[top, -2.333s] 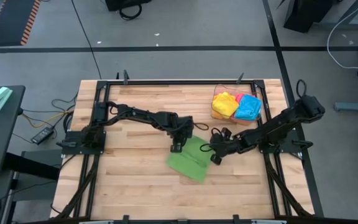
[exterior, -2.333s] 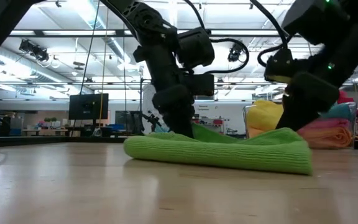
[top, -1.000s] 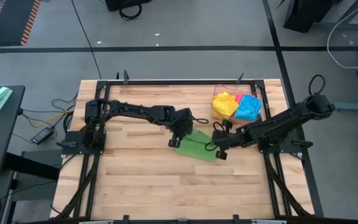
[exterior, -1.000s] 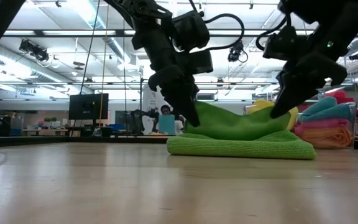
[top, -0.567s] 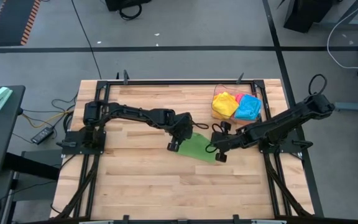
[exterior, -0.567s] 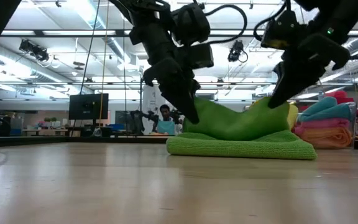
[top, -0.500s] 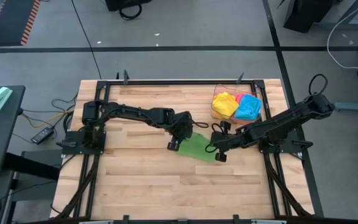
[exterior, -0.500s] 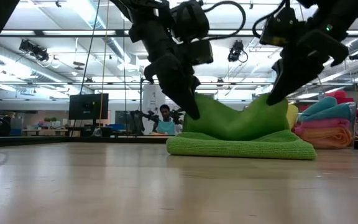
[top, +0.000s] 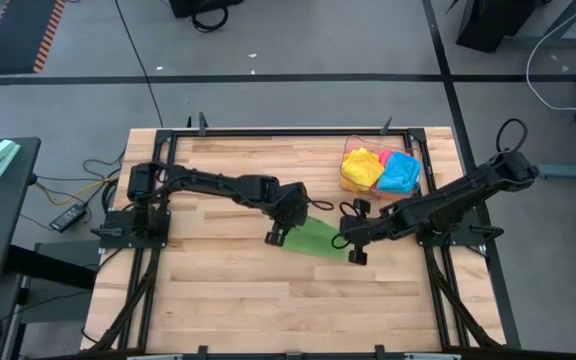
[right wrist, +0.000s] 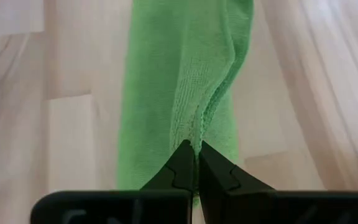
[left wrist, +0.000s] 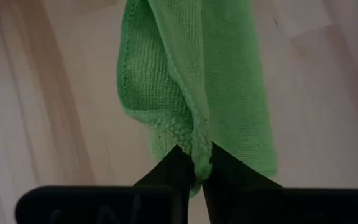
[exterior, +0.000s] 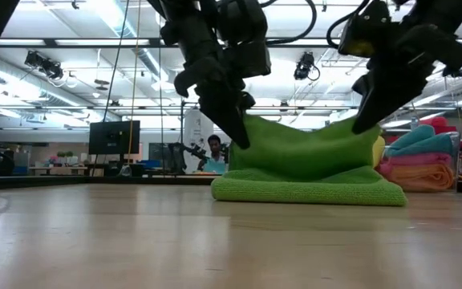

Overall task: Fold microfiber towels
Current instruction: Fold the green microfiber cloth

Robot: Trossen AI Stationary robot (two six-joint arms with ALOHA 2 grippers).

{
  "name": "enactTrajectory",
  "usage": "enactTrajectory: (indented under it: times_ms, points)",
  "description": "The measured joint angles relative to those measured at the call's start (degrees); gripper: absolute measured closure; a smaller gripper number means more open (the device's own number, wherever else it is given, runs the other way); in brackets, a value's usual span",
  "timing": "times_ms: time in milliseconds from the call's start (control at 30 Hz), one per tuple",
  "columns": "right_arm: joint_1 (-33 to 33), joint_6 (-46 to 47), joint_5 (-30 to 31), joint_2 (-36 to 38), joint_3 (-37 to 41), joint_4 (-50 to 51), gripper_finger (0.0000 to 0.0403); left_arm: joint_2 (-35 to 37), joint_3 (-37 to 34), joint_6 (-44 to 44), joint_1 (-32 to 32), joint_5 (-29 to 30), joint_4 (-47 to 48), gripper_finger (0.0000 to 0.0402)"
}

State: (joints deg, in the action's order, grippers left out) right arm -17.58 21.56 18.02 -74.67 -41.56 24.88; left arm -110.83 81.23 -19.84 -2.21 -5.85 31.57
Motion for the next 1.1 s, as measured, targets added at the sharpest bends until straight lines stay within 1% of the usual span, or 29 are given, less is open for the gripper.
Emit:
enactTrajectory:
  times_ms: [233, 367, 600, 800, 933, 1000, 1100]
  points:
    - [-2.46, -0.75, -0.13, 0.00, 0.18, 0.26, 0.0388, -0.61, 0.00, 0.90, 2.48, -0.04, 0.25, 0.0372]
    - [-2.62, 0.42, -0.15, 0.02, 1.85, -0.94, 0.0388, -1.15, 0.07, 1.25, 3.79, -0.13, 0.01, 0.0378]
    - [-2.63, 1.52, -1.64, 0.02, 5.07, -7.85, 0.0388, -3.61, 0.04, 2.73, 4.35, 0.00, 0.05, 0.0369]
    - [-4.58, 1.81, -1.84, 0.02, 5.35, -8.70, 0.0387, -3.67, 0.02, 2.75, 4.34, -0.04, 0.31, 0.0374]
    - [-5.66, 2.05, -1.83, 0.02, 5.35, -8.66, 0.0368, -3.67, 0.02, 2.99, 4.47, -0.09, 0.56, 0.0379]
    - [-5.86, 2.32, -1.84, 0.02, 5.35, -8.55, 0.0349, -3.67, 0.02, 2.84, 4.76, -0.33, 0.48, 0.0379]
    - [-5.86, 2.53, -1.88, 0.02, 5.35, -8.55, 0.0315, -3.67, 0.02, 2.76, 5.07, -2.69, -0.15, 0.0373]
